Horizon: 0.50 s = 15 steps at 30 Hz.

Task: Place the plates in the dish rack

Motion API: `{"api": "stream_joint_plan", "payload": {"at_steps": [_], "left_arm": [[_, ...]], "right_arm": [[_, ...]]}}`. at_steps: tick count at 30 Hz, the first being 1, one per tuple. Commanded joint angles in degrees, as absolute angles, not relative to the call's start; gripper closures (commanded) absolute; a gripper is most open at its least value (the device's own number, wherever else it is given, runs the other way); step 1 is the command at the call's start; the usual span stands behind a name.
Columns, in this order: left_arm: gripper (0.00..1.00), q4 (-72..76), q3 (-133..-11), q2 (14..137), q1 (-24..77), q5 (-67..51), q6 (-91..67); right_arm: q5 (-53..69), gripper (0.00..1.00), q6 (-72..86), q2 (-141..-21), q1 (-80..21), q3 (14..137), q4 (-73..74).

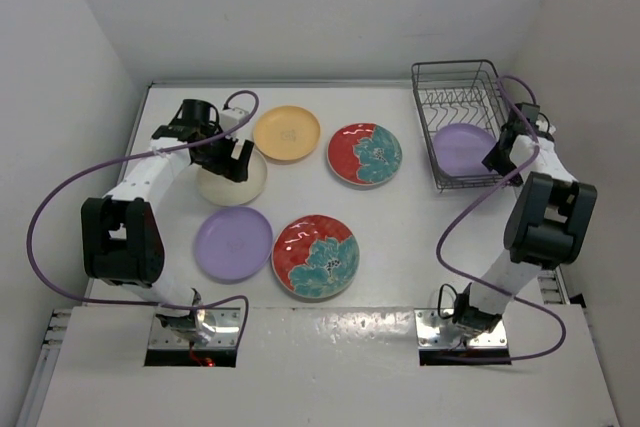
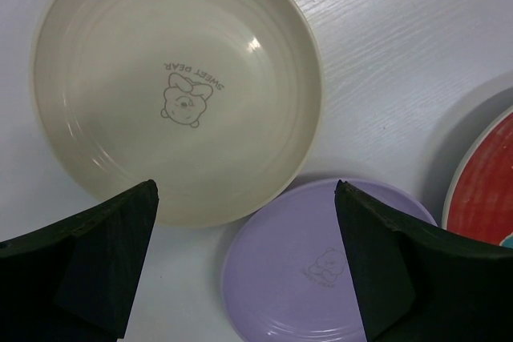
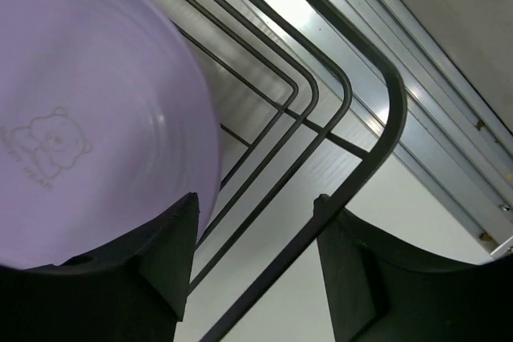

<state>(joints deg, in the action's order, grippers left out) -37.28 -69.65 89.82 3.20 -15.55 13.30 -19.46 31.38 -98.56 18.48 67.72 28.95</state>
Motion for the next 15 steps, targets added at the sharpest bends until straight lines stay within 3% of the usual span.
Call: {"api": "stream_joint_plan", "payload": {"at_steps": [1, 9, 13, 14, 15], "left_arm": [[0.04, -37.27, -71.63, 89.65, 3.16, -16.96, 13.80], [0.04, -38.32, -73.38, 90.78, 2.64, -16.96, 13.27], [0.04, -38.32, -73.91, 91.41, 2.64, -16.96, 13.27], [0.04, -38.32, -73.92, 91.41, 2.64, -16.96, 13.27], [0.04, -38.32, -73.92, 91.41, 2.64, -16.96, 13.27]], "right_arm": [[-19.33, 0.43, 35.42, -103.77, 18.19, 73.45, 27.16], [-18.20, 0.49, 35.50, -109.07, 17.75, 78.40, 28.57], [-17.67, 0.70, 36.03, -109.07, 17.58, 77.87, 29.09], [-17.84, 0.82, 35.43, -108.72, 17.23, 77.52, 30.14], [-18.28, 0.87, 35.51, -108.20, 17.14, 77.00, 30.76]]}}
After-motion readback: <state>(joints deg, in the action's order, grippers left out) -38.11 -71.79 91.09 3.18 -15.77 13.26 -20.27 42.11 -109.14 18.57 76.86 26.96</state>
